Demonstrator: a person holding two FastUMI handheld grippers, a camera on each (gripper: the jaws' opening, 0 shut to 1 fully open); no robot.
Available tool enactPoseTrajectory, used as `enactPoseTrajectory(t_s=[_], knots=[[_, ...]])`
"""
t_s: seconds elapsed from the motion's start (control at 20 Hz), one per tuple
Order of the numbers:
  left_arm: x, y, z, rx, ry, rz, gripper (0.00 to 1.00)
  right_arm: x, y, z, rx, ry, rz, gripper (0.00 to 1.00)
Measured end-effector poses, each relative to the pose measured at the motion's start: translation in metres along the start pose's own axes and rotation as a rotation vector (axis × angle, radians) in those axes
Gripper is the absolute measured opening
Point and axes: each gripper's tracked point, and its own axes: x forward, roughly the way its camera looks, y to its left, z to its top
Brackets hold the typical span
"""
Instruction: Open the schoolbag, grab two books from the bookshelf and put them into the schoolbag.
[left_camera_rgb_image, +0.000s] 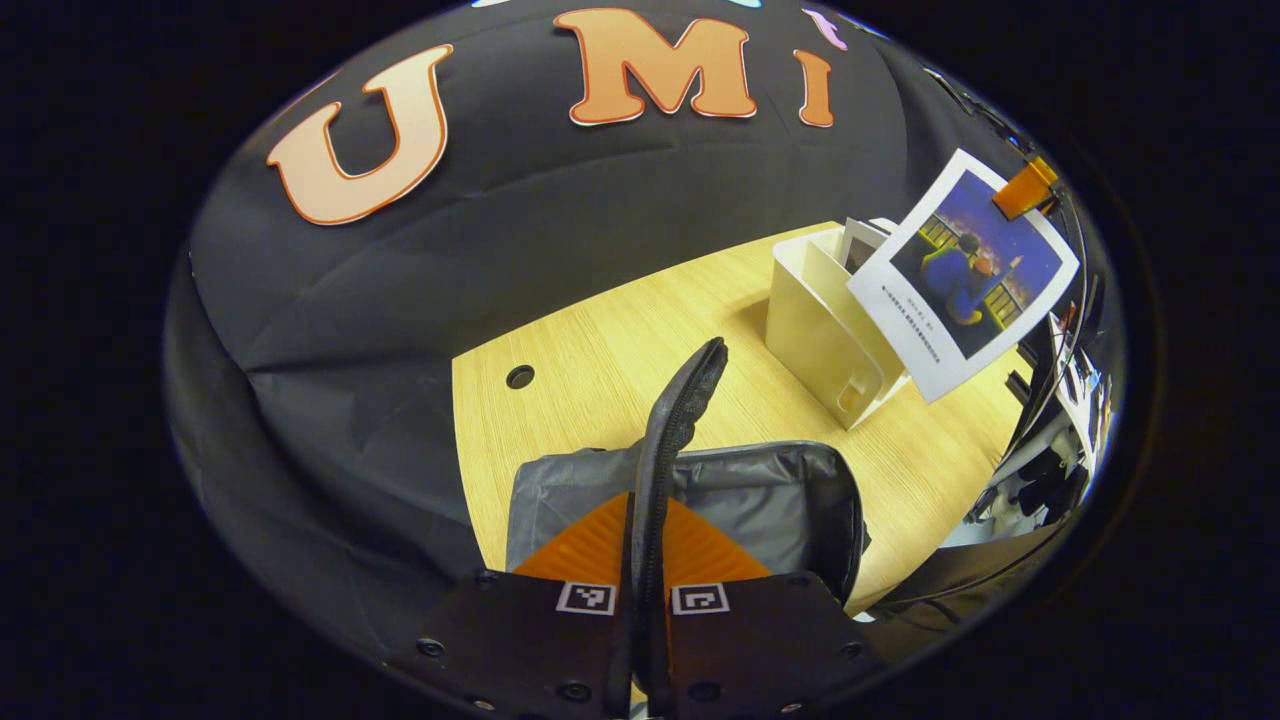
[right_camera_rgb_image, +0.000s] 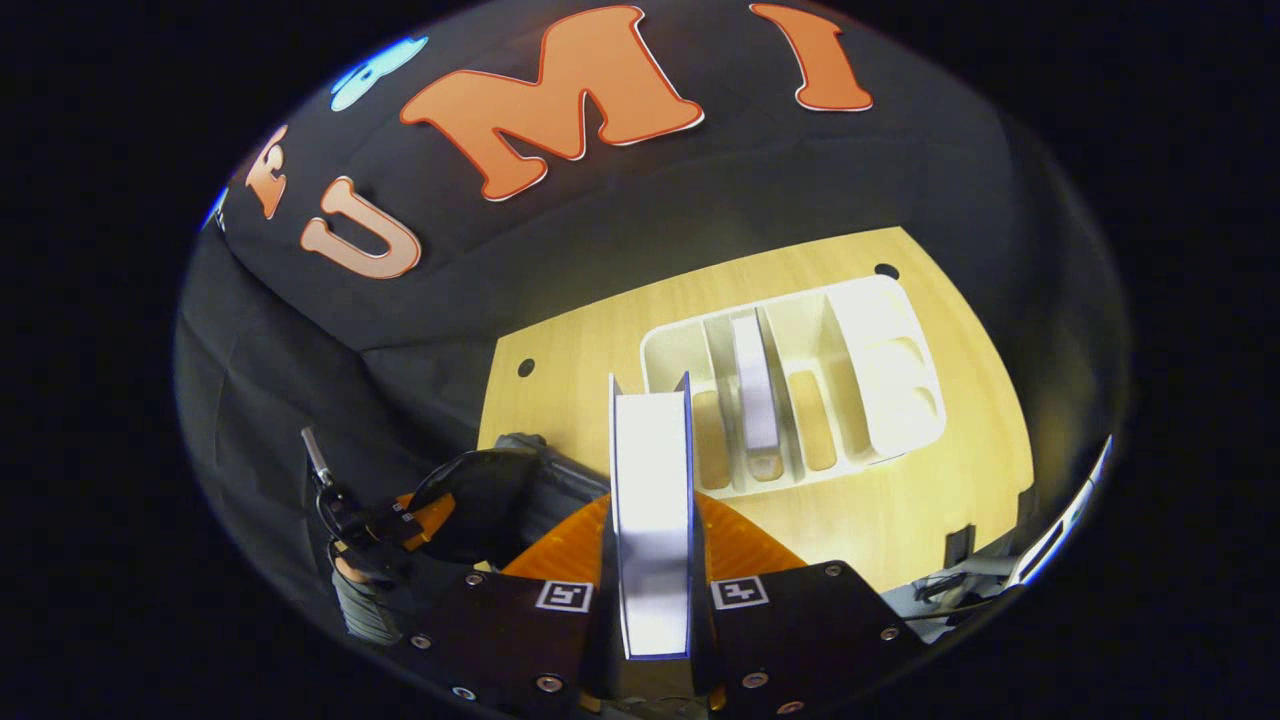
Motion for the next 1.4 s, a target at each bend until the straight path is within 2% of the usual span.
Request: enactPoseTrajectory(t_s=[0.25, 0.5, 0.6, 0.75, 1.15, 1.4], knots=[[0.000, -0.001, -0.004, 0.007, -0.008, -0.007, 0.06, 0.012, 0.011, -0.032, 0.043, 0.004, 0.061, 0.28], [-0.001, 0.000, -0.006, 0.013, -0.017, -0.004, 0.06, 0.032, 0.039, -0.066, 0.090, 0.005, 0.160, 0.28], [-0.003, 0.000, -0.007, 0.009, -0.018, 0.000, 0.06, 0.041, 0.044, -0.083, 0.118, 0.013, 0.171, 0.28], [-0.004, -0.002, -0.006, -0.005, -0.030, 0.001, 0.06, 0.060, 0.055, -0.098, 0.140, 0.009, 0.191, 0.28], [-0.009, -0.004, -0.008, -0.039, -0.059, 0.012, 0.06, 0.122, 0.096, -0.140, 0.237, 0.054, 0.325, 0.28], [-0.013, -0.008, -0.009, -0.060, -0.079, 0.013, 0.06, 0.157, 0.112, -0.163, 0.291, 0.074, 0.378, 0.27]])
